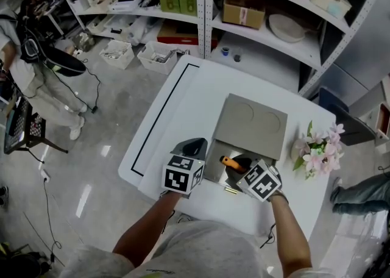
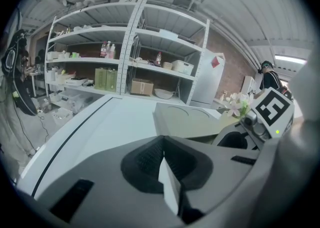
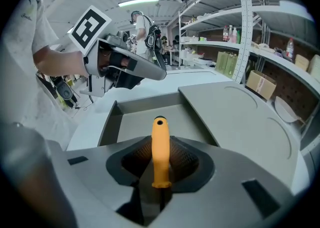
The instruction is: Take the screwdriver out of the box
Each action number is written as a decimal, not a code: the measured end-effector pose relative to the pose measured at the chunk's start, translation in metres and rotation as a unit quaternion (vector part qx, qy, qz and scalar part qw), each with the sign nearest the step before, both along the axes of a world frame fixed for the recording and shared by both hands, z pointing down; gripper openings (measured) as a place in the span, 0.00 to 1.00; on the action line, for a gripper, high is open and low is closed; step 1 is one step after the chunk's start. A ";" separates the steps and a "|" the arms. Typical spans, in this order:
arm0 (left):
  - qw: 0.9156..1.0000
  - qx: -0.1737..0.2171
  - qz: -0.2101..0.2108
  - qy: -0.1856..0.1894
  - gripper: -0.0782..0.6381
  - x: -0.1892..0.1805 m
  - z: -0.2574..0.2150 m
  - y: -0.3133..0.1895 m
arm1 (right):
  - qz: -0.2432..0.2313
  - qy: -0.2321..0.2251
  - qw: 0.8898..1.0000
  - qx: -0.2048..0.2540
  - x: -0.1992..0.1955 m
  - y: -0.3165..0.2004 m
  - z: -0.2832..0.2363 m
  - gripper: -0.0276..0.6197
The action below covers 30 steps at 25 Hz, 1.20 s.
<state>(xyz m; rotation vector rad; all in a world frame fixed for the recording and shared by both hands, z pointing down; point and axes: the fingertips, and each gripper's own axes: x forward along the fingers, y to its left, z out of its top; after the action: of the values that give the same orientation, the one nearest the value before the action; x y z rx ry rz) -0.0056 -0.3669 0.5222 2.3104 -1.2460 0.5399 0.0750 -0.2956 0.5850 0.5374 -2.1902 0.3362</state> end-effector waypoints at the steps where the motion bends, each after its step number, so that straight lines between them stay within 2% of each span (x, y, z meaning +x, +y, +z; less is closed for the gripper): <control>1: 1.000 0.000 0.001 0.000 0.12 0.001 0.000 0.000 | 0.001 -0.001 1.000 0.000 0.000 0.000 0.000 0.22; 6: 1.000 0.005 0.005 0.002 0.12 0.001 -0.005 0.002 | 0.019 -0.006 1.000 0.009 0.001 -0.002 -0.005 0.22; 13: 1.000 0.018 0.022 0.005 0.11 0.003 -0.019 0.010 | 0.084 -0.041 0.994 0.047 0.011 -0.009 -0.036 0.22; 18: 0.999 0.029 0.037 0.006 0.12 0.001 -0.029 0.021 | 0.136 -0.073 0.985 0.082 0.015 -0.007 -0.065 0.22; 30: 0.996 0.050 0.077 0.010 0.12 0.001 -0.052 0.063 | 0.231 -0.106 0.956 0.144 0.031 0.028 -0.115 0.22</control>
<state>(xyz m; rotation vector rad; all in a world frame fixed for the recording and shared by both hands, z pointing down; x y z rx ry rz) -0.0050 -0.3041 0.4702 2.5040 -1.1160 0.5149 0.1055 -0.2679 0.4697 1.2357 -2.3166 0.3321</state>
